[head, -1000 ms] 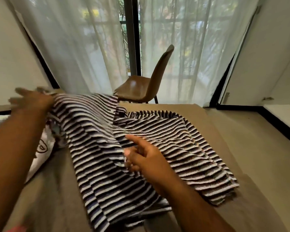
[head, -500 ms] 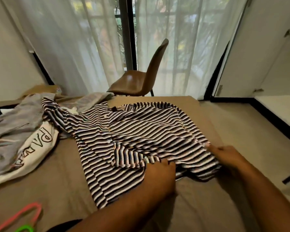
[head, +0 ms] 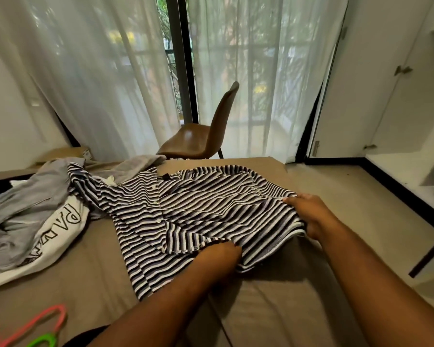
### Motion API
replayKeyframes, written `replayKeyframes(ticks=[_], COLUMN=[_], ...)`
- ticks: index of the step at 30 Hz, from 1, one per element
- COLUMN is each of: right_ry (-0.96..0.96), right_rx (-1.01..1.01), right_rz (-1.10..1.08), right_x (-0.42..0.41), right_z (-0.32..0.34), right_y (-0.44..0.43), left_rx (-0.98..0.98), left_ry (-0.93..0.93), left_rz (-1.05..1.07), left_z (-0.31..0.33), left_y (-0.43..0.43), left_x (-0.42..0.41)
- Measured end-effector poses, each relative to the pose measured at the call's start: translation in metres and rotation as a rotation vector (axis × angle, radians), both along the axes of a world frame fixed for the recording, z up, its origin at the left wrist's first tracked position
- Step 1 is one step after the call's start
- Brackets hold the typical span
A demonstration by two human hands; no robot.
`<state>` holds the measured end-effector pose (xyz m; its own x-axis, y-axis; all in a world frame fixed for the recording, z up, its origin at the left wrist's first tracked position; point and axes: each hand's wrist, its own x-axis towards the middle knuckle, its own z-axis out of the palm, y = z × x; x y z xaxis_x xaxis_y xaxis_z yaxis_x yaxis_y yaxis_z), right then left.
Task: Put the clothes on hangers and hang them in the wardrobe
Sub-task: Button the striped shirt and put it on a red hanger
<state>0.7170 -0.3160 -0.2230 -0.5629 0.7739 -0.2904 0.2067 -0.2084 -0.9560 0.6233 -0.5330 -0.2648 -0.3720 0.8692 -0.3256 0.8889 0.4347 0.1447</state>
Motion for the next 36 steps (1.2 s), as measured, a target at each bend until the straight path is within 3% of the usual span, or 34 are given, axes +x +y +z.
replayKeyframes(ticks=[3,7,9,11,14,17,18,21,22,23,26,28,31,33,36], right_ry=[-0.045,-0.244,-0.299,-0.313,-0.281,-0.203,-0.160,-0.140,-0.159,-0.171,-0.172,-0.145,-0.145,-0.090,-0.052], right_rx=[0.083,0.282,0.302,0.281,0.330,0.666,0.773,1.049,1.130,1.187,1.131,1.052,1.042,0.922,0.886], right_rz=[-0.034,0.050,0.095,0.107,-0.041,-0.100,0.056,0.953,1.146,1.207,1.116,1.100,1.168,1.141,1.049], right_x=[0.012,0.040,0.047,0.047,0.035,0.010,0.001,-0.012,-0.012,-0.013,-0.012,-0.012,-0.015,-0.017,-0.017], right_z=[-0.002,-0.020,-0.034,-0.045,-0.047,-0.038,-0.036,-0.044,-0.054,-0.064,-0.085,-0.085,-0.088,-0.093,-0.092], right_y=[0.007,0.001,-0.005,-0.005,0.000,-0.030,-0.051,-0.118,-0.134,-0.144,-0.146,-0.143,-0.142,-0.143,-0.139], left_rx=[-0.011,-0.288,-0.329,-0.214,0.202,0.612,0.718,0.871,0.837,0.791,0.547,0.348,0.149,0.196,0.357], left_ry=[-0.174,-0.376,-0.451,-0.637,-0.770,-0.654,-0.580,-0.259,-0.156,-0.090,0.101,0.348,0.532,0.561,0.429], left_rz=[-0.067,-0.201,-0.222,-0.100,0.185,0.448,0.520,0.551,0.485,0.399,0.292,0.323,0.417,0.496,0.587], left_z=[0.017,0.016,0.013,0.020,0.047,0.072,0.078,0.076,0.069,0.059,0.016,-0.008,-0.022,-0.021,-0.004], left_y=[-0.006,-0.014,-0.012,-0.009,-0.001,0.012,0.018,0.043,0.055,0.066,0.101,0.122,0.143,0.148,0.138], left_x=[0.011,0.034,0.034,0.019,-0.019,-0.061,-0.076,-0.108,-0.111,-0.109,-0.095,-0.095,-0.116,-0.135,-0.163])
